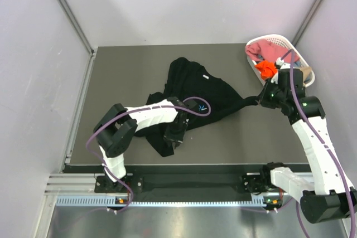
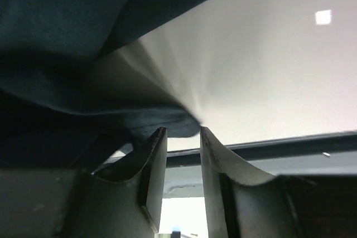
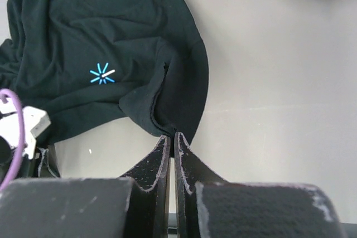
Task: Fold and stack the t-shirts
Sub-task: Flatten the tshirt out
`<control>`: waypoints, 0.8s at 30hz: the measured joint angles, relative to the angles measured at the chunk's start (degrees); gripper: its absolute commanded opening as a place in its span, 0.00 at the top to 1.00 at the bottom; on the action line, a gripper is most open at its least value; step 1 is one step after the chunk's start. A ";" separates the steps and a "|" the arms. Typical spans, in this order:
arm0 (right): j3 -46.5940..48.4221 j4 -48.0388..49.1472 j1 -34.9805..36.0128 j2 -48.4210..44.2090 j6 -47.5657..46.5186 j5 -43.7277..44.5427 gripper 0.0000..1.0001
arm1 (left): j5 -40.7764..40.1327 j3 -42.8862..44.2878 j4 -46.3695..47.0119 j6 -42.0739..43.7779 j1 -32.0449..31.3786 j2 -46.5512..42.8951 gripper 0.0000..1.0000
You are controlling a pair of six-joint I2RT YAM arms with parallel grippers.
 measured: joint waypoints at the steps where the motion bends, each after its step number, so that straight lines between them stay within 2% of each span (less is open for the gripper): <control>1: 0.00 0.02 0.00 -0.20 -0.02 0.00 1.00 | -0.02 -0.98 0.17 -0.22 0.07 0.09 0.64; 8: -0.72 0.31 0.00 -1.55 -0.02 -0.04 1.00 | 0.66 -5.44 2.78 -1.03 0.07 0.31 0.63; 17: -0.74 0.33 0.00 -1.57 -0.15 -0.42 1.00 | 2.78 -5.86 4.81 -1.01 0.17 0.28 0.55; 21: -0.74 0.33 0.00 -1.57 -0.15 -0.70 1.00 | 3.21 -6.21 5.22 -1.03 0.24 0.26 0.56; 24: -0.74 0.33 0.00 -1.57 -0.15 -0.83 1.00 | 3.61 -6.99 5.92 -1.25 0.39 -0.17 0.61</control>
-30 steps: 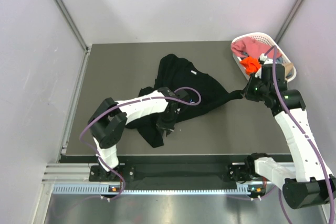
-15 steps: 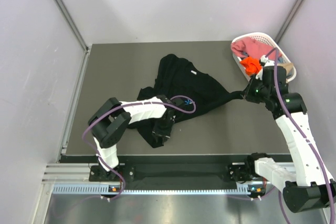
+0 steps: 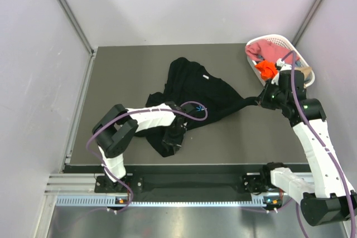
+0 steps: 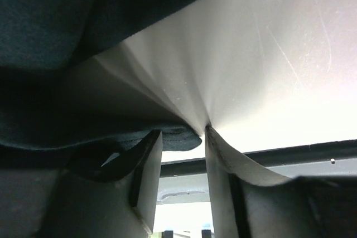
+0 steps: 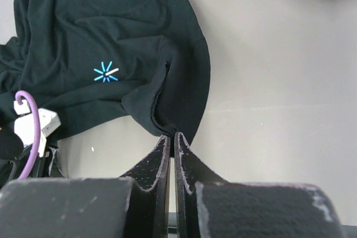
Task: Fold and stack the t-shirts
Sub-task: Flatten the tshirt out
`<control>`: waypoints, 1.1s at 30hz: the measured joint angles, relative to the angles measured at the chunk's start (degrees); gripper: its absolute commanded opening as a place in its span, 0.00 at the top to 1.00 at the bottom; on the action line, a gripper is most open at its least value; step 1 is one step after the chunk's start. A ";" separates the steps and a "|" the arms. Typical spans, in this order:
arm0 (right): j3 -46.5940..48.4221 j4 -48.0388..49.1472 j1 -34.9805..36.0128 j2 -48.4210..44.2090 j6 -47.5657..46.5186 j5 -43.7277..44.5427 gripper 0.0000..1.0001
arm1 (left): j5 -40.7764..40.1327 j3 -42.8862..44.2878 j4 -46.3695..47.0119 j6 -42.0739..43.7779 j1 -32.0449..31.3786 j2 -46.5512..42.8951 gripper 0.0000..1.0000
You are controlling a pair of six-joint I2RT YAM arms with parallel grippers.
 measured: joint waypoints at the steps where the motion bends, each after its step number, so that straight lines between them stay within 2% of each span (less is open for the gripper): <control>1: 0.00 0.00 0.00 0.00 0.00 -0.02 1.00 | 0.00 -0.33 0.28 -0.04 0.00 -0.26 0.67; 5: 0.00 0.00 0.00 0.00 0.00 -0.02 1.00 | -0.07 -0.76 0.52 -0.37 -0.02 -0.52 0.81; 8: 0.00 0.02 0.00 0.00 0.00 -0.02 1.00 | -0.94 -0.90 0.31 -0.59 -0.02 -0.85 0.88; 11: 0.00 0.33 0.00 0.15 -0.02 0.02 1.00 | -2.64 -0.85 -0.11 -0.94 -0.22 -1.20 1.00; 16: 0.94 1.97 0.00 3.54 -0.85 0.09 1.00 | -11.39 2.80 -3.91 -0.72 -0.59 -1.51 1.00; 21: 6.54 5.40 0.00 11.08 -2.49 1.18 1.00 | -23.08 15.34 -10.91 -0.57 0.11 -5.46 1.00; 27: 21.07 10.82 -0.90 22.45 -4.48 4.28 1.00 | -37.97 35.28 -17.07 2.12 2.82 -12.63 1.00; 33: 40.22 12.87 -5.35 32.11 -3.67 5.22 1.00 | -53.66 47.54 -20.09 8.17 7.02 -17.44 1.00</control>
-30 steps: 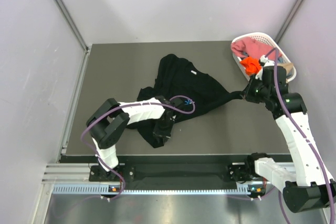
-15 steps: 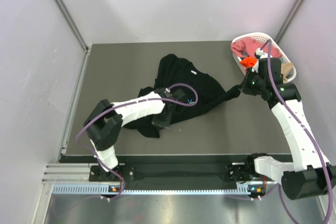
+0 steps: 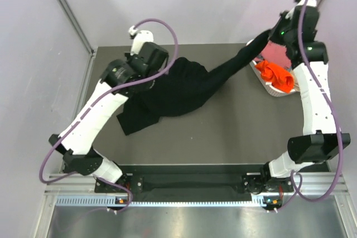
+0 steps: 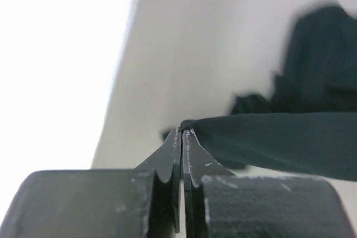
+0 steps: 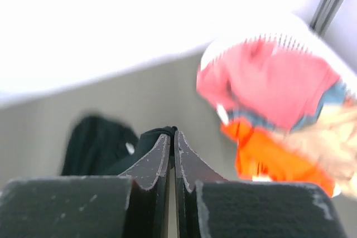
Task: Fold and stack the t-shirts
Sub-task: Flatten the tshirt out
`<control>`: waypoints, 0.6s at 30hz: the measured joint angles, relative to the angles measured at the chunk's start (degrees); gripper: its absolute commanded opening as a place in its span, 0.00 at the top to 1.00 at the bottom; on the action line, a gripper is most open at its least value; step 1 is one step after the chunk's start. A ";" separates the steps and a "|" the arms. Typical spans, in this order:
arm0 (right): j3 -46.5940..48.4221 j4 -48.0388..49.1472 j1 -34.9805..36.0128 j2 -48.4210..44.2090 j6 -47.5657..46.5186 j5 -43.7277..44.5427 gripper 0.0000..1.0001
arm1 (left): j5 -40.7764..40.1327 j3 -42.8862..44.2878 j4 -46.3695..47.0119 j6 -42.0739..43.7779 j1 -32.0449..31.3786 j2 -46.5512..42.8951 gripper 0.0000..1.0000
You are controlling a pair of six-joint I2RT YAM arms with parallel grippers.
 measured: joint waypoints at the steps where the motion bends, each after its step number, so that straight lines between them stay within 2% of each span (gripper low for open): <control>1: 3.23 0.04 -1.03 0.96 0.55 -0.07 1.00 | -2.89 0.98 -0.04 0.81 0.37 -0.90 1.00; 4: 8.68 1.29 -3.63 1.14 2.21 -0.24 1.00 | -9.40 2.16 1.42 3.34 0.52 -3.78 1.00; 7: 9.55 4.52 -5.27 -1.27 3.28 -0.87 1.00 | -13.75 1.92 8.20 8.94 0.52 -7.72 1.00; 13: 7.98 11.34 -5.35 -8.35 3.91 -2.10 1.00 | -18.97 -7.48 38.84 28.20 0.46 -20.55 1.00; 18: 8.85 15.63 -5.35 -15.23 3.82 -4.02 1.00 | -16.70 -8.15 55.45 38.21 0.46 -26.40 1.00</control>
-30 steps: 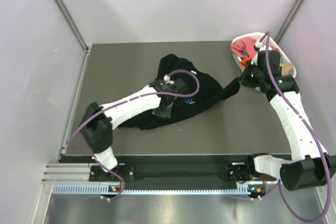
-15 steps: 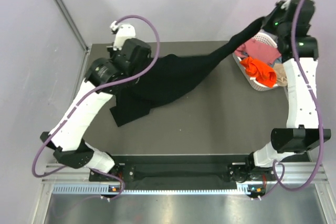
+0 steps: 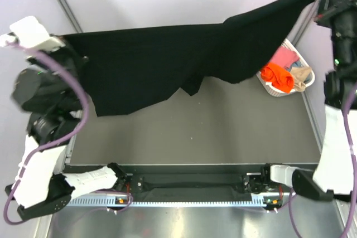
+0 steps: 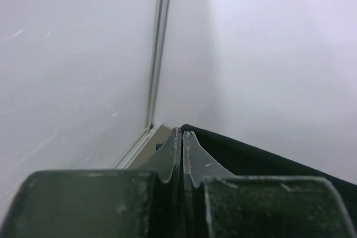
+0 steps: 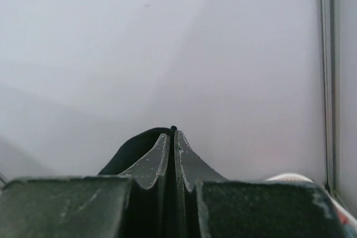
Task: Fold and stack the t-shirts
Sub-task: Flatten the tshirt out
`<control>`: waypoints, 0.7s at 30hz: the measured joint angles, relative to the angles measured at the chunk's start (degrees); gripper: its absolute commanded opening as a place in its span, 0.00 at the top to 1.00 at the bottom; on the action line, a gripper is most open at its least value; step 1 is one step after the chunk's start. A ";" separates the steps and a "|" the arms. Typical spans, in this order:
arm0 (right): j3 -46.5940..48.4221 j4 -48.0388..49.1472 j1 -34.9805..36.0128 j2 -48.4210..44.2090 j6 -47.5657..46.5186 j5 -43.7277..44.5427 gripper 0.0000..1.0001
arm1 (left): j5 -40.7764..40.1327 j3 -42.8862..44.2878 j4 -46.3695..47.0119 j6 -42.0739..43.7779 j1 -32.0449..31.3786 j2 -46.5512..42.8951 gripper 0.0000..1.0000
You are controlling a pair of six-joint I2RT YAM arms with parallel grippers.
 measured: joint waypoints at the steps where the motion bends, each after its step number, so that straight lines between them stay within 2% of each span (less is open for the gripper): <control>1: -0.02 0.87 0.00 -1.86 -0.15 -0.20 1.00 | 1.09 0.15 1.11 0.57 0.00 -0.81 1.00; 12: -8.55 11.37 0.00 -26.45 -2.19 -0.87 1.00 | 22.45 -3.82 3.96 -2.29 -0.04 -18.45 1.00; 16: -9.81 15.19 0.00 -29.46 -2.51 -1.01 1.00 | 25.83 -5.68 6.14 -2.34 -0.04 -20.63 1.00; 21: -14.25 17.97 -0.02 -28.22 -2.49 -1.03 1.00 | 26.03 -11.45 9.84 0.02 -0.04 -18.78 1.00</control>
